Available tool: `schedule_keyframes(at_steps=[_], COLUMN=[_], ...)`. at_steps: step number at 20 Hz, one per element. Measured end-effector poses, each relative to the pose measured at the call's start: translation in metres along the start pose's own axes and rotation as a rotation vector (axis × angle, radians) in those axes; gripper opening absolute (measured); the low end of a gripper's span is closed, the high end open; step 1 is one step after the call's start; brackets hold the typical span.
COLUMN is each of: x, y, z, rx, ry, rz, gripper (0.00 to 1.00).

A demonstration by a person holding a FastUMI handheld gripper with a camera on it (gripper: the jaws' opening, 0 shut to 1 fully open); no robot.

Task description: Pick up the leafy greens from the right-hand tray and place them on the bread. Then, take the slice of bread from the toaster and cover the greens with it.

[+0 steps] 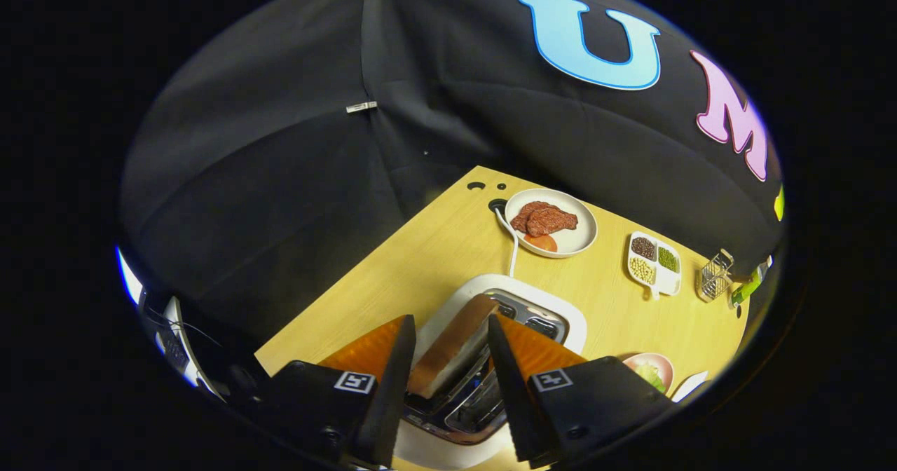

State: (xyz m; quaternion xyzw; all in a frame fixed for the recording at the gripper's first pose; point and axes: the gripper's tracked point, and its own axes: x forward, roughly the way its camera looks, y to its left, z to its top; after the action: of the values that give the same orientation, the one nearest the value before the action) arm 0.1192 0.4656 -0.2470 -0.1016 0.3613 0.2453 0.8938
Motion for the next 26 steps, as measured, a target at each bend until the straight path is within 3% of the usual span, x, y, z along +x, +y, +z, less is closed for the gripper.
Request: schedule_keyframes(at_steps=[3,6,8,9,14,26], x=[0.000,-0.001,-0.006,-0.004,-0.021,-0.095], y=[-0.005,-0.011,-0.011,-0.011,-0.010,-0.072], z=[-0.001,-0.004,-0.004,-0.004,0.007,0.054], rx=[0.008,0.018,0.038,0.051,0.086,0.253], ry=[0.012,0.029,0.046,0.051,0.042,-0.112], rz=[-0.018,-0.024,0.001,0.016,0.095,0.133], gripper=[0.49,0.24,0.24,0.17,0.12,0.12])
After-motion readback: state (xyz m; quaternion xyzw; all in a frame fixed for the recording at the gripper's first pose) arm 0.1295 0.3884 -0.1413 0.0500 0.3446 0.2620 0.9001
